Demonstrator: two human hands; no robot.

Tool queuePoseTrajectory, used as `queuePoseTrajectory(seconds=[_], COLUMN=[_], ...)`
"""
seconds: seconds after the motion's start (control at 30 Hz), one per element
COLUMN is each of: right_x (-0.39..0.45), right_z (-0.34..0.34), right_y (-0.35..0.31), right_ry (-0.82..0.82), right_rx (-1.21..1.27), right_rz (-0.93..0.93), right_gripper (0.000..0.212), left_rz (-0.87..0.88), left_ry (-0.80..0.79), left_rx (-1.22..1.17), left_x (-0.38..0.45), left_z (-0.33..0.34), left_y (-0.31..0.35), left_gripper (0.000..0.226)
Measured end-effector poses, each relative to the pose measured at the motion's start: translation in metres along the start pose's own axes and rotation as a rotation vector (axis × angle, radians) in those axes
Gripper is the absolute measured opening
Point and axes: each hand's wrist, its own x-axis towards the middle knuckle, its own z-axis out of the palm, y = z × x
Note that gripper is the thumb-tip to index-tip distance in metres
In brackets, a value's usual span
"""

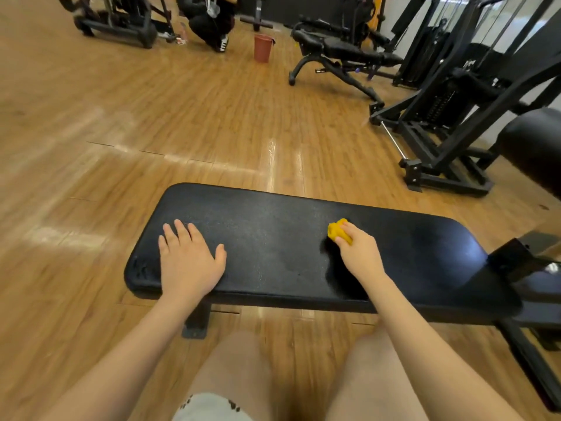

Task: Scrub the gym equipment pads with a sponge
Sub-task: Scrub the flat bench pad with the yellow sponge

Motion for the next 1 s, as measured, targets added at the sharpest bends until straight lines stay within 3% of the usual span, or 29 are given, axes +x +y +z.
queuePoseTrajectory(seconds=[0.13, 0.2, 0.5, 0.67, 0.8, 0.9, 1.0], right_x=[0.004, 0.009, 0.051, 0.061, 0.084, 0.114, 0.141], right_z=[0.024, 0.032, 0.010, 0.015, 0.034, 0.068, 0.103], right_y=[-0.030, -0.030, 0.006, -0.012, -0.066, -0.121, -0.175], right_ry=[-0.223, -0.255, -0.076, -0.037, -0.240, -0.445, -0.549], right_rx=[-0.081, -0.118, -0.070, 0.124, 0.270, 0.188, 0.087], right_rz=[-0.315, -0.368, -0.108, -0.092, -0.206, -0.331, -0.451], right_gripper=[0.042, 0.042, 0.043, 0.034, 0.034, 0.037, 0.038], left_rz=[-0.006, -0.002, 0.001, 0.029, 0.013, 0.018, 0.018], left_ry=[0.003, 0.002, 0.004, -0.035, 0.011, -0.043, -0.028], left_rx=[0.017, 0.015, -0.018, -0.079, -0.105, -0.021, 0.023], left_x=[0.002, 0.002, 0.004, 0.017, 0.052, 0.063, 0.064], left_z=[0.000, -0.001, -0.001, -0.009, -0.018, -0.014, -0.009], left_y=[0.000, -0.001, -0.002, -0.010, -0.027, -0.028, -0.027], left_gripper=[0.077, 0.077, 0.077, 0.074, 0.074, 0.075, 0.075])
